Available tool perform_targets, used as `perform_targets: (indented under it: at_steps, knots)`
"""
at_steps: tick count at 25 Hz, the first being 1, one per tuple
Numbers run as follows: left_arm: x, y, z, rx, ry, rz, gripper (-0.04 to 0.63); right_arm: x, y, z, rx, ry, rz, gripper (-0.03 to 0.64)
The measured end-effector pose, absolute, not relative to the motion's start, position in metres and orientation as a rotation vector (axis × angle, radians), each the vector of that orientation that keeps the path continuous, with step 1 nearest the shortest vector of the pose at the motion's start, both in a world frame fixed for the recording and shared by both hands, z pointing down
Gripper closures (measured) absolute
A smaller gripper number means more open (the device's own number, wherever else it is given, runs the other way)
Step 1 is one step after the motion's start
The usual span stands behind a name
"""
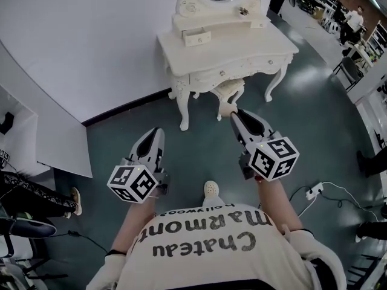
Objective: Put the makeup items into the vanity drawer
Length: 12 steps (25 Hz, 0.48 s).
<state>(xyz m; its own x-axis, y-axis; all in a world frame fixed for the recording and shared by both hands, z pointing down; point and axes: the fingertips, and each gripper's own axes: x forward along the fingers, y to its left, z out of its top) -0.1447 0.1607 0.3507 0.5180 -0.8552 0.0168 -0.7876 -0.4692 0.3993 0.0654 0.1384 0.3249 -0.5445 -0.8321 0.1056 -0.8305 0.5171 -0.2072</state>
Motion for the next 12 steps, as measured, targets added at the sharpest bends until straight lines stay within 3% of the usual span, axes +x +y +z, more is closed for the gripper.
perform_targets:
  at_steps: [12]
  knots:
    - [-0.112,0.088,0.350,2.389,-1.365,-0.270,0.588,0.101,0.063,0.324,-1.498,2.723,-0.376,0.538]
